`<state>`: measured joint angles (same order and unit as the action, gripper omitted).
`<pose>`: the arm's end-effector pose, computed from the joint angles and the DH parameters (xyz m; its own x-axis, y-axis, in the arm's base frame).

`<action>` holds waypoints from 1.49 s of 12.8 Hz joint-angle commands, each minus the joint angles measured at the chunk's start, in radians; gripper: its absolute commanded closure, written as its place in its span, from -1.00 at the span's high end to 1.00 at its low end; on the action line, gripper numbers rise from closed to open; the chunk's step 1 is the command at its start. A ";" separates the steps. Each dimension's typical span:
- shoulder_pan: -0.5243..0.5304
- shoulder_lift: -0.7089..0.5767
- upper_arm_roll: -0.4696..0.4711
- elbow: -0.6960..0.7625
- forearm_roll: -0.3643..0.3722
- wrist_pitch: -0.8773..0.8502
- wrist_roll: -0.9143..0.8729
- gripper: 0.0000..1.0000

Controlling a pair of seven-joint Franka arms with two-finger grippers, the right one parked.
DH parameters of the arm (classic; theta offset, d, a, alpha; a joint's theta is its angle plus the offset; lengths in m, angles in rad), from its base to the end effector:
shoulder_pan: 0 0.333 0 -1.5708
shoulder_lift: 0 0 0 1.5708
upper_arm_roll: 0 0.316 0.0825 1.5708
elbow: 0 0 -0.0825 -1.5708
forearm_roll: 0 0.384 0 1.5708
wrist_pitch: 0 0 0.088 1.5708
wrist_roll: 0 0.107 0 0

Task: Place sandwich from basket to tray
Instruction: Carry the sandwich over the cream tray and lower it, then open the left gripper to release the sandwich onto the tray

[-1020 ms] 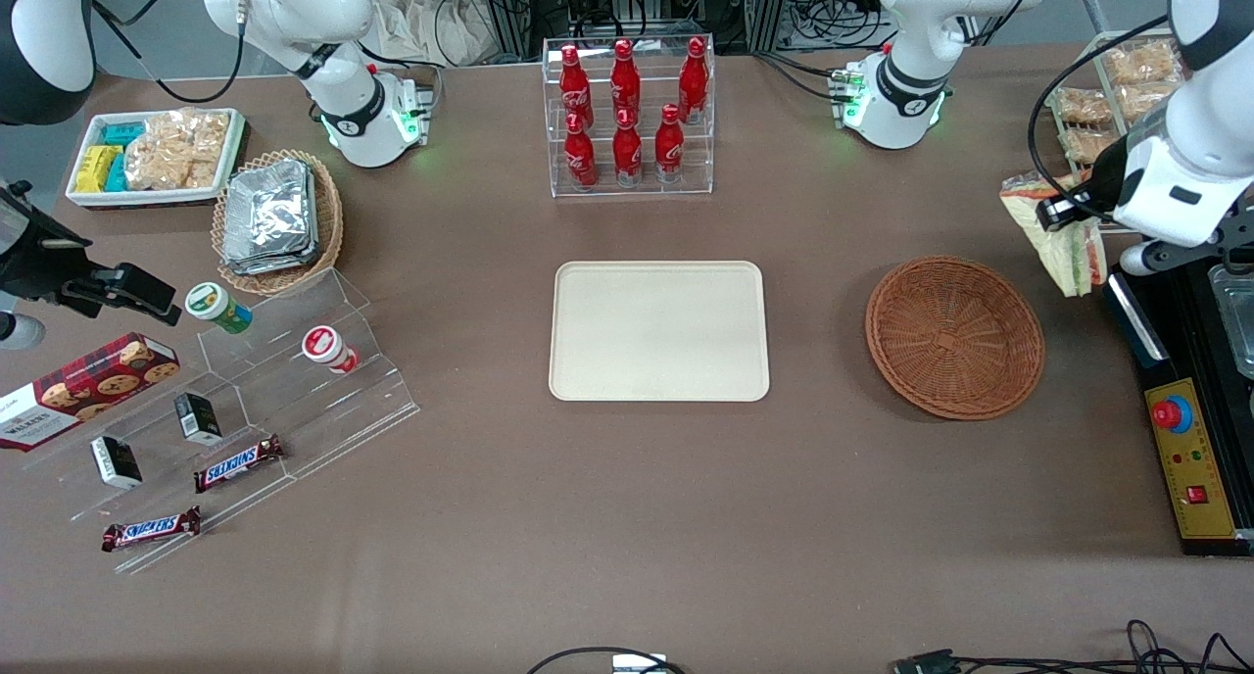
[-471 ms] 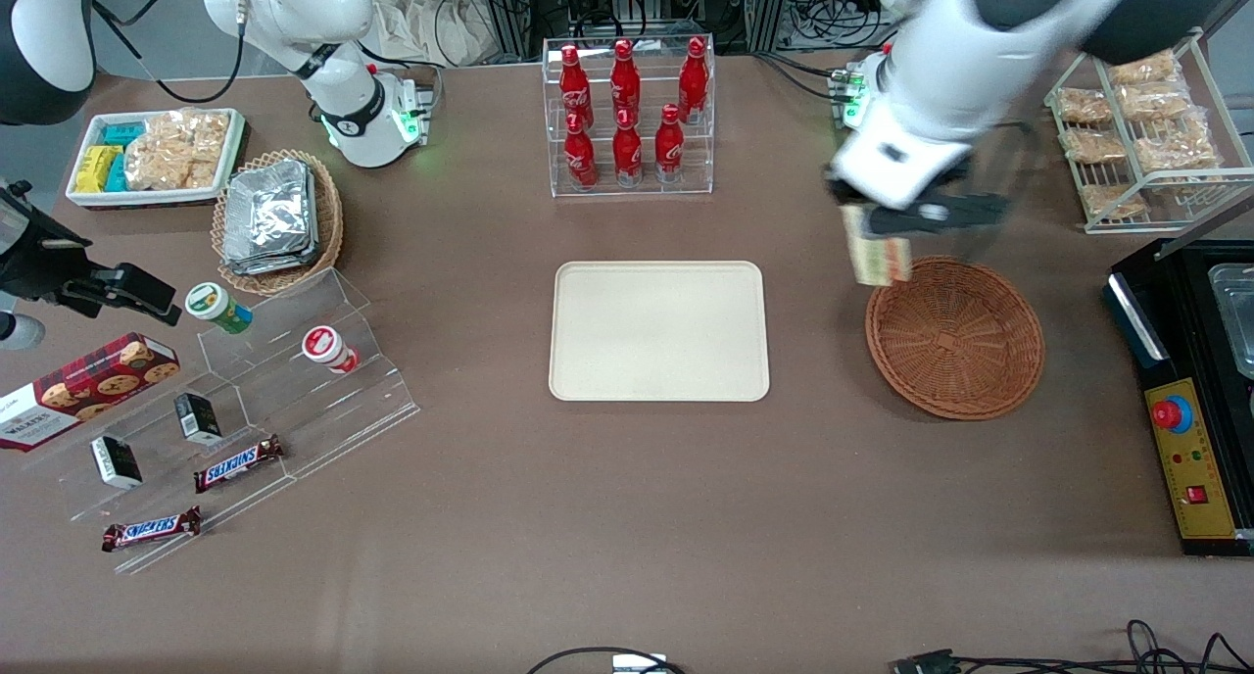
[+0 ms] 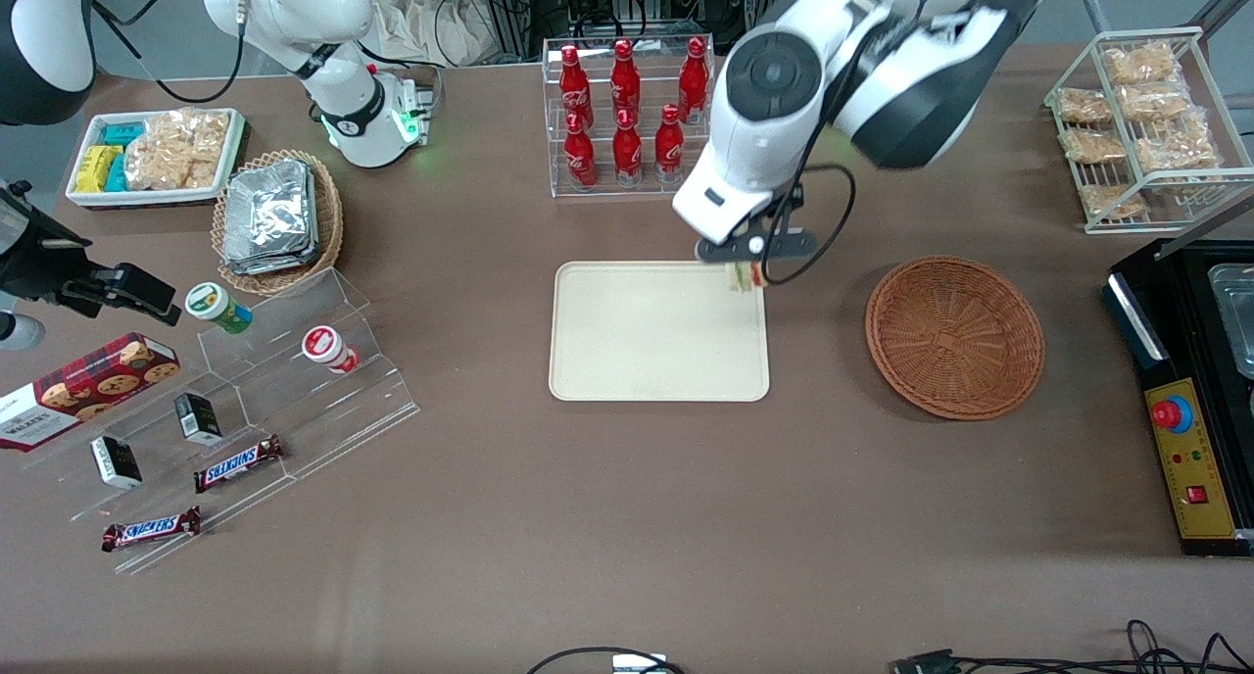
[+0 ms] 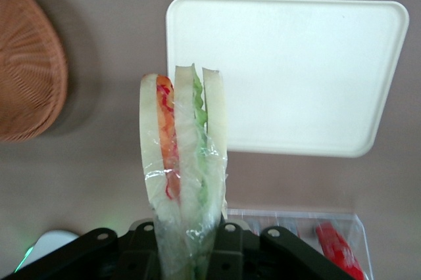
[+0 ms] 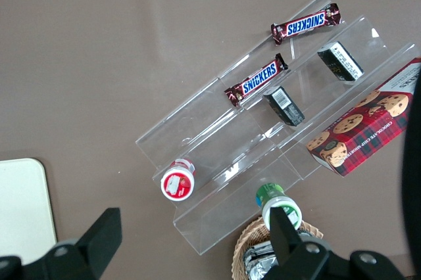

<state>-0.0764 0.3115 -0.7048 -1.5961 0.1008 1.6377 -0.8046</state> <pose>0.4720 -0.3928 0.4723 0.9781 0.0179 -0.2074 0.0039 -0.9977 -0.0678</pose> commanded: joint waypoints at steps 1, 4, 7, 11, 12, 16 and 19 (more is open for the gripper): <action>0.006 0.030 -0.004 -0.209 0.078 0.225 -0.002 -0.55; 0.006 0.187 0.001 -0.266 0.247 0.380 -0.005 -0.55; 0.009 0.284 0.031 -0.288 0.348 0.510 -0.016 -0.55; 0.012 0.317 0.041 -0.288 0.370 0.542 -0.045 -0.52; 0.012 0.317 0.047 -0.286 0.370 0.544 -0.063 -0.47; 0.012 0.314 0.047 -0.285 0.353 0.539 -0.076 1.00; 0.012 0.302 0.045 -0.283 0.352 0.528 -0.099 1.00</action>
<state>-0.0667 0.6330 -0.6561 -1.8806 0.4490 2.1733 -0.8795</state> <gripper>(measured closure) 0.128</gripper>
